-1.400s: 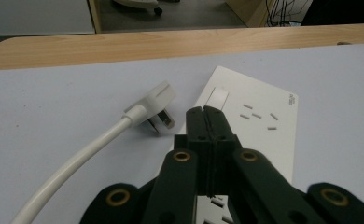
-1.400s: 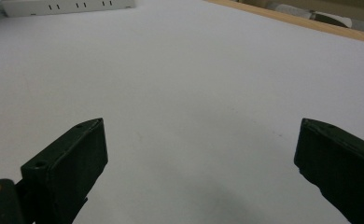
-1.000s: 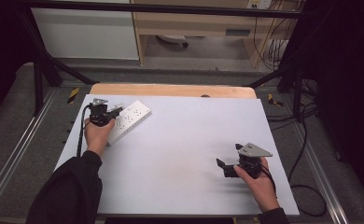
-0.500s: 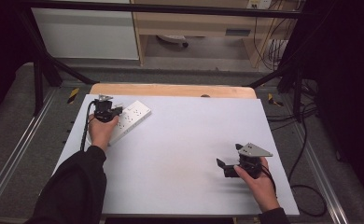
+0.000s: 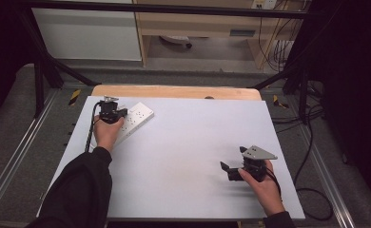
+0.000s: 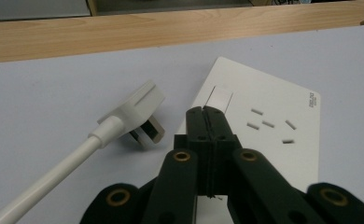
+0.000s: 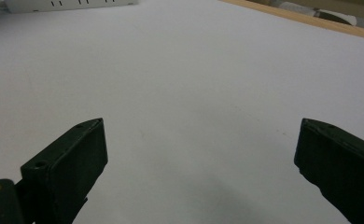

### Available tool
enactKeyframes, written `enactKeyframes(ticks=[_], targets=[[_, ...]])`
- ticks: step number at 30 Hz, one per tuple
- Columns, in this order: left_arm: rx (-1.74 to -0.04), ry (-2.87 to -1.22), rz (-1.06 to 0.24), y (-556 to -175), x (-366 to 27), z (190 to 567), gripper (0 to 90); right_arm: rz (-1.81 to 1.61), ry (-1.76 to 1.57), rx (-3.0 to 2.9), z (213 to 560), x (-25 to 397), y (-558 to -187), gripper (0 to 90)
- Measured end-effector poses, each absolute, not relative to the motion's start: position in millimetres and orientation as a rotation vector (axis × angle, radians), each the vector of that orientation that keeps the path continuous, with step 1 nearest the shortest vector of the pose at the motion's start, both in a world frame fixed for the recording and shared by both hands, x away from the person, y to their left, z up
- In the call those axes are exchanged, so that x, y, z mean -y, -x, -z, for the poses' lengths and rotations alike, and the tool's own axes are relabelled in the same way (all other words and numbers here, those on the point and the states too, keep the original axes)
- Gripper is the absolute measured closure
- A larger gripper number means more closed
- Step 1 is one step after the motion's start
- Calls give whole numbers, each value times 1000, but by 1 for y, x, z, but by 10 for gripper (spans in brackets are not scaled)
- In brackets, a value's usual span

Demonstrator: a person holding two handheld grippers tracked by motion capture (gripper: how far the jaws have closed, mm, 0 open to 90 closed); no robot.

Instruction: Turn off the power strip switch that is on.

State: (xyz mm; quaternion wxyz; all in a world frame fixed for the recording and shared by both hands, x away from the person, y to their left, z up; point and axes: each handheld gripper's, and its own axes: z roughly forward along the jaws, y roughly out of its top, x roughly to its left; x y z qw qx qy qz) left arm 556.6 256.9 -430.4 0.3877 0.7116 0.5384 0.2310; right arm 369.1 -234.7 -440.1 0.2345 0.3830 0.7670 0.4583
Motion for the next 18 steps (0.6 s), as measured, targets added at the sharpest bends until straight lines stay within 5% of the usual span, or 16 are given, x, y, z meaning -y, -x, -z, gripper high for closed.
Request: enactKeyframes(ticks=[18], targets=[[-1376,-1842,-586,-563,-254,431,900,-1264,-1046,-2119,441,233,-369,31]])
